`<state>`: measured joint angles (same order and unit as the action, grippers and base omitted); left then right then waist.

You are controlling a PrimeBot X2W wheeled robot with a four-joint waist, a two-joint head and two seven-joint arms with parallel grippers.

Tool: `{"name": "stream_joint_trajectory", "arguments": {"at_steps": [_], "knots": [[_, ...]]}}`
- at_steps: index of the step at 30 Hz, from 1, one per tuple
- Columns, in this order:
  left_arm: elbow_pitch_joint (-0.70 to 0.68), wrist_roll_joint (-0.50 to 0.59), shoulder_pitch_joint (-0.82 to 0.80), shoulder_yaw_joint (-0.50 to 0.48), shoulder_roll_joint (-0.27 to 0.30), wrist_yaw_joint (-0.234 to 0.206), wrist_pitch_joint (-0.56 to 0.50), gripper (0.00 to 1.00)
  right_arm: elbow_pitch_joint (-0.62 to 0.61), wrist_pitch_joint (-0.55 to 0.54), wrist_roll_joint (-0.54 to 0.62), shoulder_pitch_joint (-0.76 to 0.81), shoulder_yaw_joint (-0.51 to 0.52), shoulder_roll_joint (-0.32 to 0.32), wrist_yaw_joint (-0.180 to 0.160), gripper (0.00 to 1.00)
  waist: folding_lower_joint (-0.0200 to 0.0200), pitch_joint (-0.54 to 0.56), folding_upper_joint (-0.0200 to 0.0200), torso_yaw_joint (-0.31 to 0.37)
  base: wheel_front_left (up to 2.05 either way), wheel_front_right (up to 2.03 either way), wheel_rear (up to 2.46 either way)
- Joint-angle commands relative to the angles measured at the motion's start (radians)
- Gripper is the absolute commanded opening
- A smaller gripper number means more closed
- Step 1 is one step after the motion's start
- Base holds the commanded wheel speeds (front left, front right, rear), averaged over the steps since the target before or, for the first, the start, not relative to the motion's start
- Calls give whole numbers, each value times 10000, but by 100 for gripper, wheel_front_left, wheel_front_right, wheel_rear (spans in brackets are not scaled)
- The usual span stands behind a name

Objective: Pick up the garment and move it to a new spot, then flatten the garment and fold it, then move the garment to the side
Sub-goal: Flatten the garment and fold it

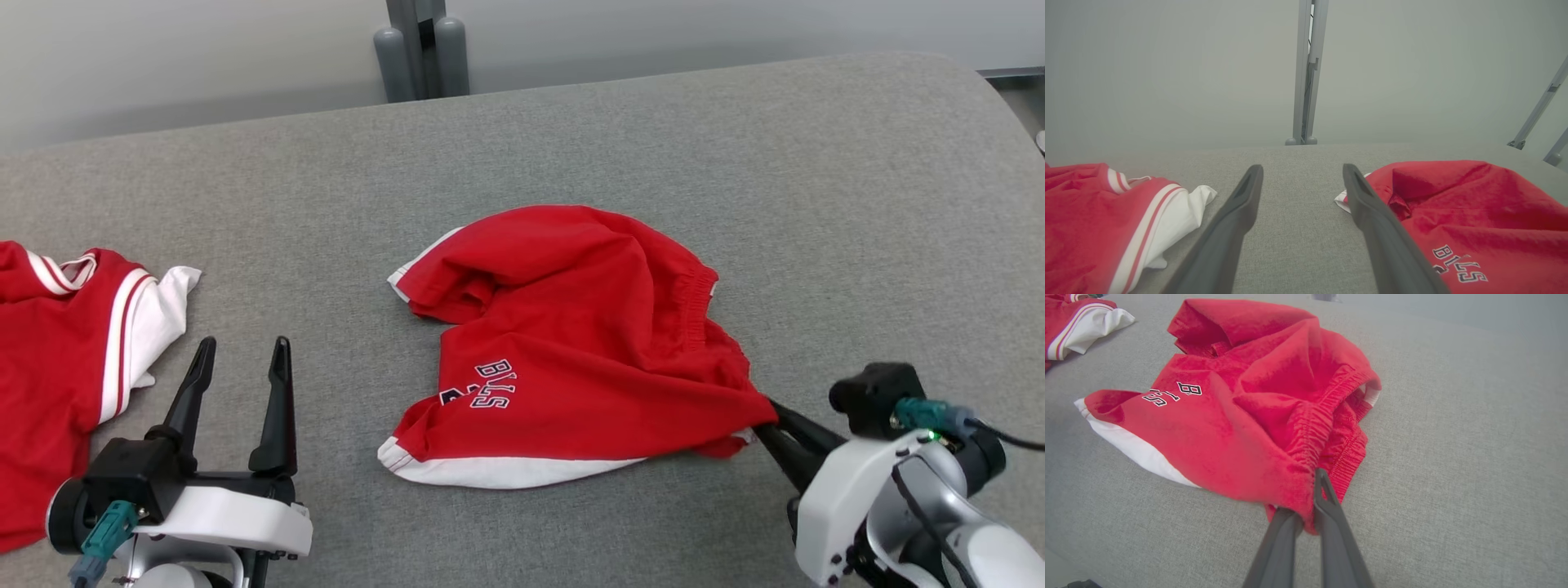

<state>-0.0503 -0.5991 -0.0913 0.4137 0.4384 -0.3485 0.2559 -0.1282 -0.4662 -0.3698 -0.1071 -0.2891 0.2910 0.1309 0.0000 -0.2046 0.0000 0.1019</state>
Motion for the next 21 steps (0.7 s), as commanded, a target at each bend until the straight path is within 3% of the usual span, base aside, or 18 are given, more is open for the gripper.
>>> {"name": "stream_joint_trajectory", "arguments": {"at_steps": [1,7,18,20,21], "knots": [[39,15,-216,10,19,82,-8,100,187,85,-75,-246,55,-38,-3,0,0,-43,0,-82,0,0,0],[149,63,-500,138,-45,195,-48,100,1633,427,-472,-1472,-64,-406,-2,0,0,-218,0,-341,0,0,0],[458,84,-915,419,-263,425,-39,100,4469,1354,-1174,-3583,-790,-497,-3,0,0,-366,0,-744,0,0,0],[525,85,-966,450,-298,474,-30,100,4869,1643,-1237,-3858,-963,-461,-3,23,0,-379,0,-777,0,0,0],[552,88,-1006,465,-319,482,-27,100,5045,1795,-1322,-3956,-1031,-446,-3,43,0,-385,0,-787,0,0,0]]}}
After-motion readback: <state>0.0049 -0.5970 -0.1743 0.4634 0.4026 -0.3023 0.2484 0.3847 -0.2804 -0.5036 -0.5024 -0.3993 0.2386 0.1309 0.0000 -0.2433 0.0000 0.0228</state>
